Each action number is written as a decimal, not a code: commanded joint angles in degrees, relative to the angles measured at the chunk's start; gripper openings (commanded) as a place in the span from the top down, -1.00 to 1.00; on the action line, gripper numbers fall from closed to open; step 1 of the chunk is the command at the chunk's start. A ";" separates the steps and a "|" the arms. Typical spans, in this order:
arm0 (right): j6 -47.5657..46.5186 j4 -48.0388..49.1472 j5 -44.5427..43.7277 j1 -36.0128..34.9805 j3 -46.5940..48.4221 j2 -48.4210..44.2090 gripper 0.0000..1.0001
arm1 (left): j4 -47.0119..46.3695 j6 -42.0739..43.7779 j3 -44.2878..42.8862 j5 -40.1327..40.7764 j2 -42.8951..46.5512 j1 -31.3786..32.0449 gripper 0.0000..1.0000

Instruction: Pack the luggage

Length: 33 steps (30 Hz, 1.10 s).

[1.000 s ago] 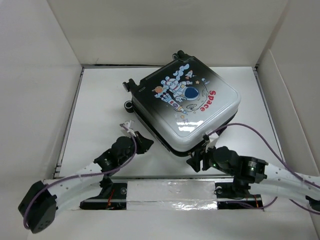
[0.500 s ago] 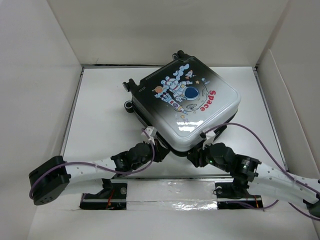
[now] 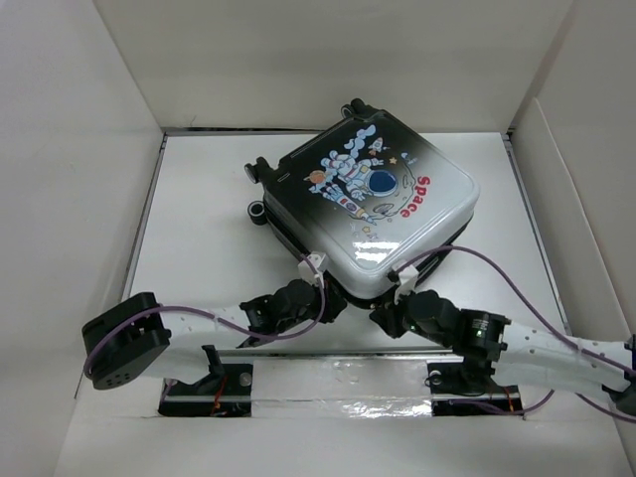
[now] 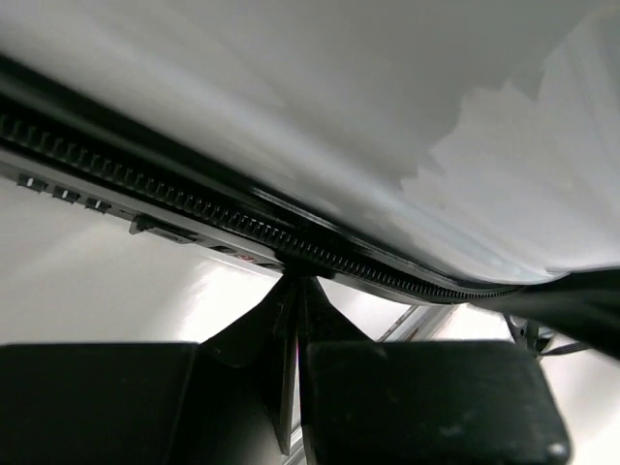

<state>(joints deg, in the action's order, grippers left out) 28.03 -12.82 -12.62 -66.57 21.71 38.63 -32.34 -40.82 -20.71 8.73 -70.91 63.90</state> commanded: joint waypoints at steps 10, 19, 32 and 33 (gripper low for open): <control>6.42 5.85 -17.50 -20.18 19.16 24.55 1.00 | -17.06 0.65 -13.39 -3.54 -9.76 -0.53 1.00; 7.83 18.62 -30.35 -20.18 14.77 26.15 1.00 | -4.42 -0.93 -4.79 0.83 4.36 -14.76 0.10; 5.28 21.78 -25.09 -20.18 12.65 25.70 1.00 | 3.41 -14.90 -10.26 -0.01 22.16 -46.82 -0.74; 5.02 21.96 -24.91 -20.18 12.65 25.79 1.00 | 3.77 -15.08 -12.93 -2.38 19.79 -49.28 -0.76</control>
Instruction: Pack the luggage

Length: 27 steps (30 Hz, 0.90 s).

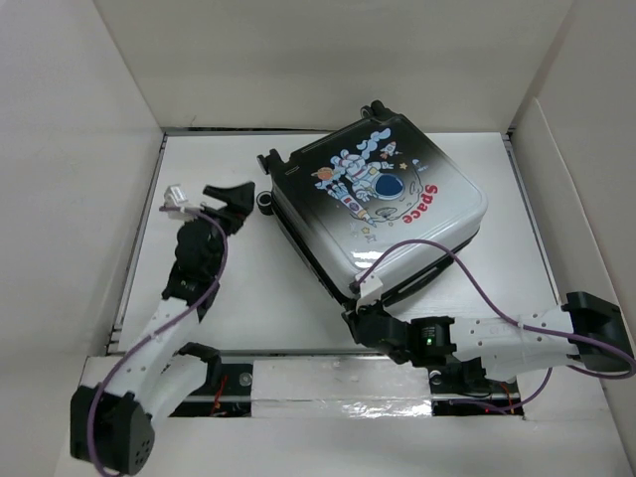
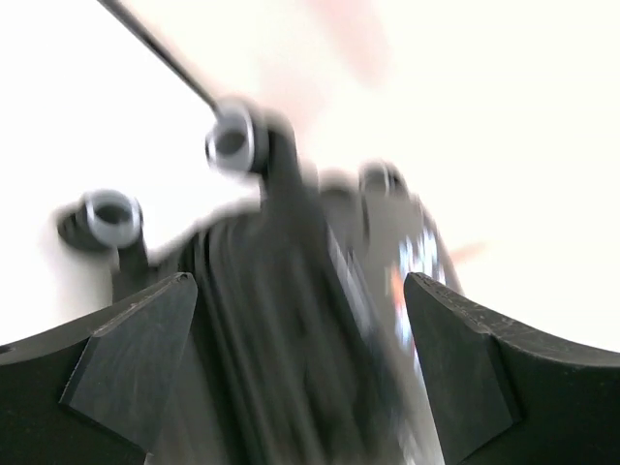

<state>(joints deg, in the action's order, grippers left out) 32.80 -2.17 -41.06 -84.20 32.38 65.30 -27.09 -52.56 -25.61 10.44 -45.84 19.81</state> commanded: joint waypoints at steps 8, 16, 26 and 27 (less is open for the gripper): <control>-1.07 11.93 4.58 -2.54 2.16 -0.79 1.00 | -1.64 -6.15 -25.79 -21.39 -33.41 -13.84 -0.77; -0.63 12.54 4.94 -2.54 1.28 -0.87 1.00 | -4.45 -10.37 -33.02 -29.24 -44.93 -13.84 -0.80; -0.98 13.60 6.25 -2.54 0.40 -1.05 1.00 | -12.80 -18.01 -38.90 -31.97 -55.48 -12.08 -0.78; -0.89 13.86 6.34 -2.54 0.23 -1.22 1.00 | -13.77 -18.89 -38.91 -32.06 -56.10 -11.56 -0.74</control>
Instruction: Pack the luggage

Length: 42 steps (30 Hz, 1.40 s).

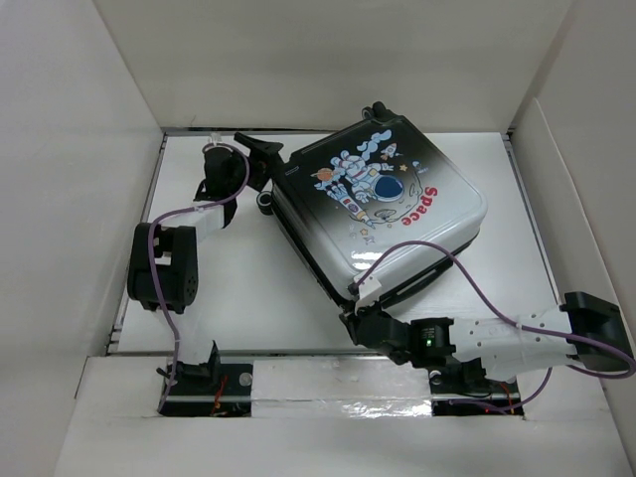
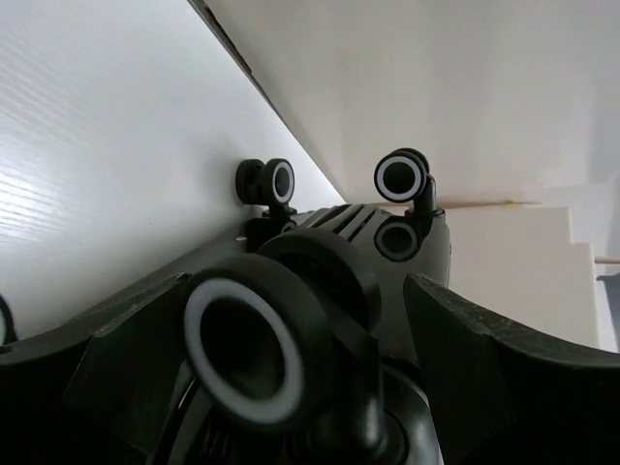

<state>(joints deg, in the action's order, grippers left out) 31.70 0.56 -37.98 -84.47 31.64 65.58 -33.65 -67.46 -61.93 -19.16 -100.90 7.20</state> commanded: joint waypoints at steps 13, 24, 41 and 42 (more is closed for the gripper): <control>0.29 11.57 3.79 -2.28 -0.17 -2.30 1.00 | -19.78 -13.04 -4.07 -0.36 -6.59 1.59 -0.23; -0.77 12.27 7.38 1.49 -2.72 -7.03 1.00 | -31.12 -9.72 11.18 3.33 0.78 -0.69 1.00; -16.40 -3.81 11.77 24.67 1.94 -25.59 1.00 | -27.45 7.08 49.97 15.89 43.57 16.16 1.00; -17.37 -2.59 14.92 25.57 1.85 -25.16 1.00 | -25.87 7.78 50.85 16.78 45.60 19.66 1.00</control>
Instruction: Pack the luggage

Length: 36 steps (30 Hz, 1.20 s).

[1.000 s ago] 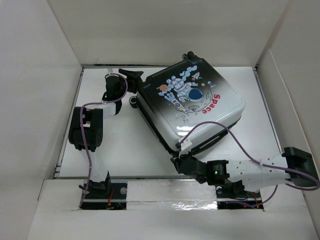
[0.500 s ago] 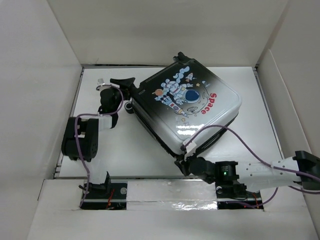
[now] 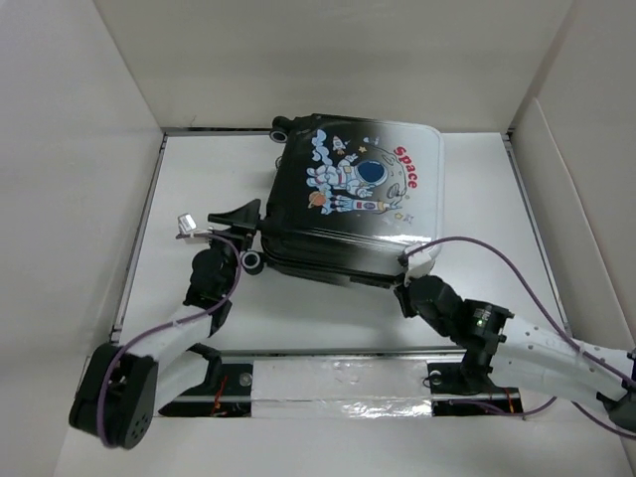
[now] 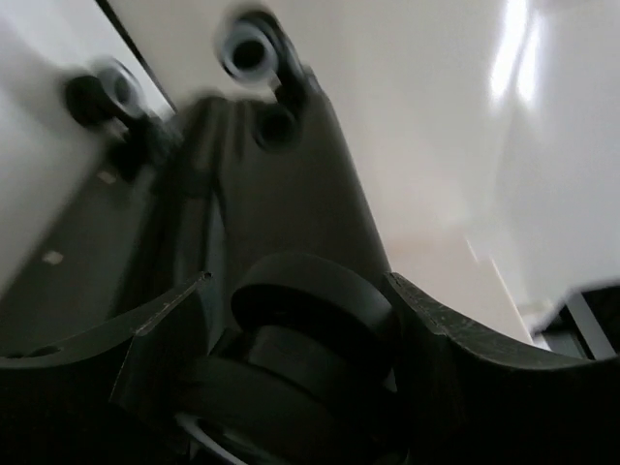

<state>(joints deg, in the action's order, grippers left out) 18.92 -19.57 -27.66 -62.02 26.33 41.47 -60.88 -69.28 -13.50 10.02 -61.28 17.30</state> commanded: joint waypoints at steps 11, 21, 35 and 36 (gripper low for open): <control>-4.50 33.37 11.23 -8.72 13.65 24.17 1.00 | 14.30 13.91 -0.48 -5.79 12.23 27.00 1.00; -3.98 37.96 10.80 -9.96 10.15 22.54 1.00 | 25.28 17.94 -0.58 -6.25 14.34 27.00 1.00; -3.71 40.49 20.63 -18.04 18.93 30.94 1.00 | 15.61 16.27 -0.65 -2.20 0.90 35.96 1.00; -3.71 40.93 21.41 -19.09 19.55 31.38 1.00 | 15.88 16.63 -1.78 -2.03 0.29 36.48 1.00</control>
<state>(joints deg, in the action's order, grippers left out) 13.47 3.18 -23.11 -73.41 38.35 72.79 -53.87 -59.37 -12.21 19.94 -56.42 48.84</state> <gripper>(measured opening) 0.171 0.650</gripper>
